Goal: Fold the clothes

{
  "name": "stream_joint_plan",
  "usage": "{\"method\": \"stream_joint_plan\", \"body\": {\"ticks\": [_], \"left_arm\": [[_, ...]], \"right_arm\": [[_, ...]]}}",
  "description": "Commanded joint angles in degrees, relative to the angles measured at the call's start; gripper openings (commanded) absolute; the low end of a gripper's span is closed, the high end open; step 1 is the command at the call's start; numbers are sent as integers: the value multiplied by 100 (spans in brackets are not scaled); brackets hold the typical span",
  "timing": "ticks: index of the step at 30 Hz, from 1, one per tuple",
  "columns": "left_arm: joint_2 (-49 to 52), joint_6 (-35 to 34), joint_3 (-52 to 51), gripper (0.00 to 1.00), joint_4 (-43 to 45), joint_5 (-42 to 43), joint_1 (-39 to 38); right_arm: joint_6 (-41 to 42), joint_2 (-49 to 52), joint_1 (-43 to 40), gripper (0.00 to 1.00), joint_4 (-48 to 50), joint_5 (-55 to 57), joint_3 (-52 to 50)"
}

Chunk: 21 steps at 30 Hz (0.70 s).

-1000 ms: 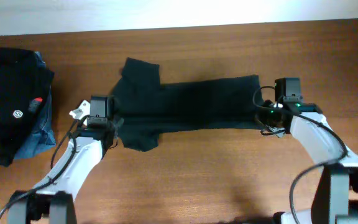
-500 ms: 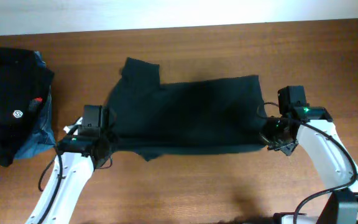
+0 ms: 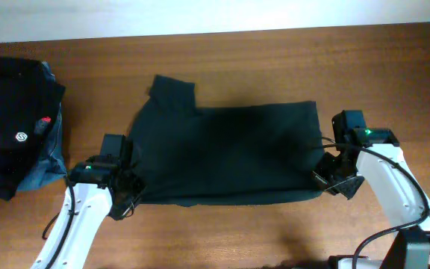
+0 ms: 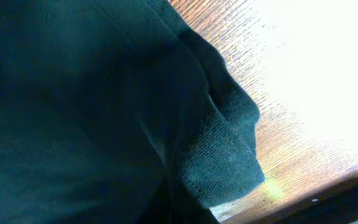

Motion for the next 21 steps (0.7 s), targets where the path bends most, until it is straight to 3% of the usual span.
{"method": "stream_joint_plan", "body": {"ticks": [1, 9, 21], "left_arm": [[-96, 66, 68, 0, 173, -131, 22], [-52, 66, 68, 0, 1287, -802, 22], [1113, 68, 68, 1, 2682, -957, 22]], "right_arm": [[-44, -98, -11, 4, 319, 35, 76], [-44, -57, -11, 4, 1488, 133, 66], [-63, 693, -11, 4, 2061, 437, 63]]}}
